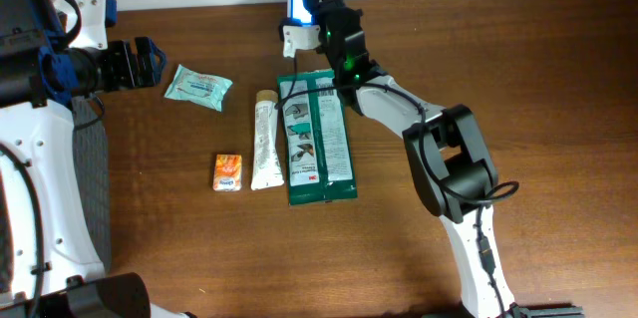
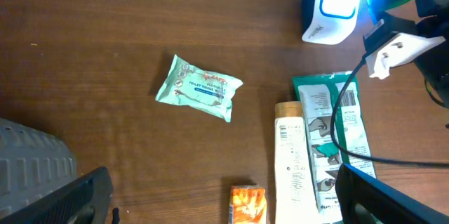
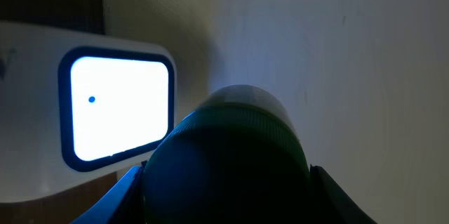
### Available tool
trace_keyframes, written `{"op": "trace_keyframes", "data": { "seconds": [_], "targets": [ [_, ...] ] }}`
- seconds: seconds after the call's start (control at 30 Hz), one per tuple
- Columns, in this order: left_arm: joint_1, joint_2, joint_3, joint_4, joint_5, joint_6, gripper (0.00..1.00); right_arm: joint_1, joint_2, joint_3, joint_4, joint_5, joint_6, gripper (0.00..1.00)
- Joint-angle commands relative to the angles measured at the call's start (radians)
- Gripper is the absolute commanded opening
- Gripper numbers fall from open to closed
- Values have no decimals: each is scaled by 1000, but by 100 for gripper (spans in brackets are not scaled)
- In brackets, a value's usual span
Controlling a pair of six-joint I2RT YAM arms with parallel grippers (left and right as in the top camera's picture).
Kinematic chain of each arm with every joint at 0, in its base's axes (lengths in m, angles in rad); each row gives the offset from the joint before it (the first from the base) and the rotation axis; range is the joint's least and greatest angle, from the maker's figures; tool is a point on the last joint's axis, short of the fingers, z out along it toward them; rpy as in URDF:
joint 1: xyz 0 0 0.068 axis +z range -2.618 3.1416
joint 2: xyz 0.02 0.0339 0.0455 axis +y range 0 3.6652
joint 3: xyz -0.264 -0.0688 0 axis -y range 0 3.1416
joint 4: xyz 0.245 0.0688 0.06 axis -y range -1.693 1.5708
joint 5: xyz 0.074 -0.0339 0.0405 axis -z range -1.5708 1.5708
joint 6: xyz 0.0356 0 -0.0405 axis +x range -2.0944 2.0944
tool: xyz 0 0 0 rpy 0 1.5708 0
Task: Scan the item barcode
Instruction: 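Lift the jar and hold it under the white scanner, then carry the jar right and set it down on the table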
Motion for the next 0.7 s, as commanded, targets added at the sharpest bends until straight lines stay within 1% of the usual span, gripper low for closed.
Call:
{"op": "trace_keyframes", "data": {
  "seconds": [0.0, 0.07, 0.1, 0.13, 0.17, 0.2, 0.27, 0.3, 0.33, 0.37, 0.4, 0.43, 0.47, 0.5, 0.57, 0.67],
  "targets": [
    [4, -16, 12, 1, 15, 16, 99, 8, -240, 21, -87, 51, 284, 36],
    [4, -16, 12, 1, 15, 17, 99, 11, -341, 21, -191, 140, 425, 36],
    [5, -16, 12, 2, 15, 16, 99, 11, -401, 21, -282, 157, 538, 36],
    [11, -16, 12, 1, 15, 17, 99, 10, -471, 21, -428, 159, 670, 36],
    [13, -16, 12, 2, 15, 16, 99, 9, -517, 21, -542, 159, 740, 36],
    [13, -16, 12, 1, 15, 16, 99, 2, -576, 21, -725, 159, 865, 36],
    [13, -16, 12, 1, 15, 16, 99, -14, -618, 21, -982, 158, 1077, 40],
    [13, -15, 12, 1, 15, 17, 99, -35, -614, 21, -1191, 126, 1222, 40],
    [13, -16, 12, 1, 15, 17, 99, -48, -609, 21, -1271, 81, 1254, 40],
    [13, -16, 12, 1, 15, 16, 99, -84, -590, 19, -1400, -4, 1302, 40],
    [13, -16, 12, 1, 15, 16, 99, -116, -576, 15, -1465, -37, 1339, 40],
    [13, -16, 12, 1, 15, 17, 99, -170, -560, 2, -1519, -68, 1416, 40],
    [13, -16, 12, 1, 15, 16, 99, -231, -544, -13, -1555, -111, 1482, 40],
    [13, -15, 12, 1, 15, 16, 99, -309, -530, -31, -1570, -171, 1518, 40],
    [13, -16, 12, 1, 15, 16, 99, -423, -516, -51, -1584, -217, 1576, 39],
    [13, -16, 12, 2, 15, 16, 99, -566, -510, -117, -1550, -241, 1581, 39]
  ]
}}
